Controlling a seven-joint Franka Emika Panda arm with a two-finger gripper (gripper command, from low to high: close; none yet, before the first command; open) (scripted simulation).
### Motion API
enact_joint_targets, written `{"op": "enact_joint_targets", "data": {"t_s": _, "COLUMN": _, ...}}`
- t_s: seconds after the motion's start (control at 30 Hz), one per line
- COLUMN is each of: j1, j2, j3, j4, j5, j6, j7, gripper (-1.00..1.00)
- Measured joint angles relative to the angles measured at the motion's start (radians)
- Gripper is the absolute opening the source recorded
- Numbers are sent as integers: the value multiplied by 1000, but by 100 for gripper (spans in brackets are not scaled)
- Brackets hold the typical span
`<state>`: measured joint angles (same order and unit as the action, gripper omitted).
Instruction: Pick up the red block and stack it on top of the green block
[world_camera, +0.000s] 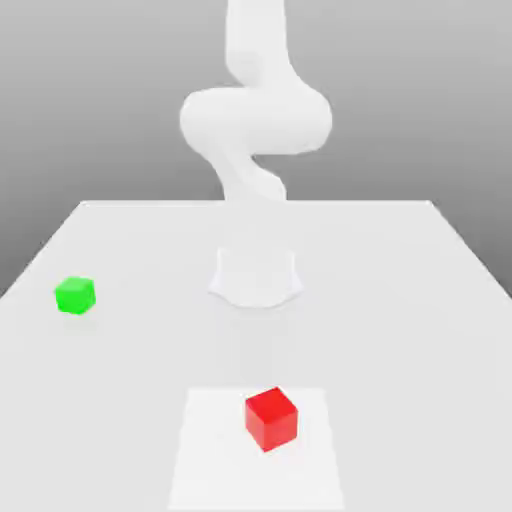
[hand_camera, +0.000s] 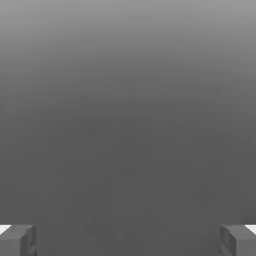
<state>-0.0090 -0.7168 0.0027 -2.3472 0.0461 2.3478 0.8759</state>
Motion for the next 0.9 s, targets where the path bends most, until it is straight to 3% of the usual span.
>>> {"op": "enact_joint_targets", "data": {"t_s": 0.27, "j1": -33, "j2": 276, "j3": 55, "j4": -154, "j5": 115, "j6": 155, "j7": 278, "gripper": 0}}
{"op": "enact_joint_targets", "data": {"t_s": 0.47, "j1": -67, "j2": 475, "j3": 124, "j4": -268, "j5": 130, "j6": 272, "j7": 532, "gripper": 0}}
{"op": "enact_joint_targets", "data": {"t_s": 0.6, "j1": -93, "j2": 606, "j3": 162, "j4": -345, "j5": 77, "j6": 355, "j7": 746, "gripper": 0}}
{"op": "enact_joint_targets", "data": {"t_s": 0.7, "j1": -102, "j2": 703, "j3": 161, "j4": -403, "j5": -18, "j6": 417, "j7": 944, "gripper": 0}}
{"op": "enact_joint_targets", "data": {"t_s": 0.9, "j1": -60, "j2": 913, "j3": 94, "j4": -393, "j5": -144, "j6": 589, "j7": 1075, "gripper": 0}}
